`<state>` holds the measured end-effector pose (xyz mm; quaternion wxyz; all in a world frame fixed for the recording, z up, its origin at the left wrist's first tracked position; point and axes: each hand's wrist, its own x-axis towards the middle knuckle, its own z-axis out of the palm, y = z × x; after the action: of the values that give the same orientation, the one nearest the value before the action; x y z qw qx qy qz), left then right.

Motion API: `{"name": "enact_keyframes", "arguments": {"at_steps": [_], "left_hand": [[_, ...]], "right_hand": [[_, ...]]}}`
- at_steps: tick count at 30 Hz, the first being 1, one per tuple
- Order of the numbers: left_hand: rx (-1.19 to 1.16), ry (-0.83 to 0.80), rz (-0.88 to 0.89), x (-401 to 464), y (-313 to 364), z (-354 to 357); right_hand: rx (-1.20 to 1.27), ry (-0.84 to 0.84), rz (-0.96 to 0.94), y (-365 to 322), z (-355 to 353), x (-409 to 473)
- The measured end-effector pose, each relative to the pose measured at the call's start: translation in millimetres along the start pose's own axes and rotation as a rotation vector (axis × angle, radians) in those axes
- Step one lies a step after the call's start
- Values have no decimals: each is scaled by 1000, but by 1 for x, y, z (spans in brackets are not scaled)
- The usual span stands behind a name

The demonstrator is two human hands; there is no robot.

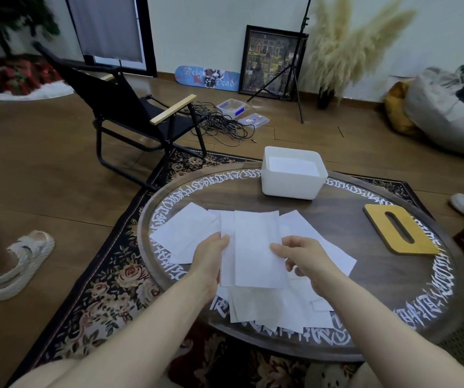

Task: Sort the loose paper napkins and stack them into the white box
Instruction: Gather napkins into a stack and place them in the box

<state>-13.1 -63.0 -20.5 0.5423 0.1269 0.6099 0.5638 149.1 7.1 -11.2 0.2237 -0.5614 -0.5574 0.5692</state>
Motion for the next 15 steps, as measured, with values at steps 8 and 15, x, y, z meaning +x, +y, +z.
{"name": "enact_keyframes", "arguments": {"at_steps": [8, 15], "left_hand": [[-12, 59, -12, -1, -1, -4], [-48, -23, -45, -7, 3, 2]], "right_hand": [[108, 39, -118, -6, 3, -2], [14, -45, -88, -4, 18, -4]]}}
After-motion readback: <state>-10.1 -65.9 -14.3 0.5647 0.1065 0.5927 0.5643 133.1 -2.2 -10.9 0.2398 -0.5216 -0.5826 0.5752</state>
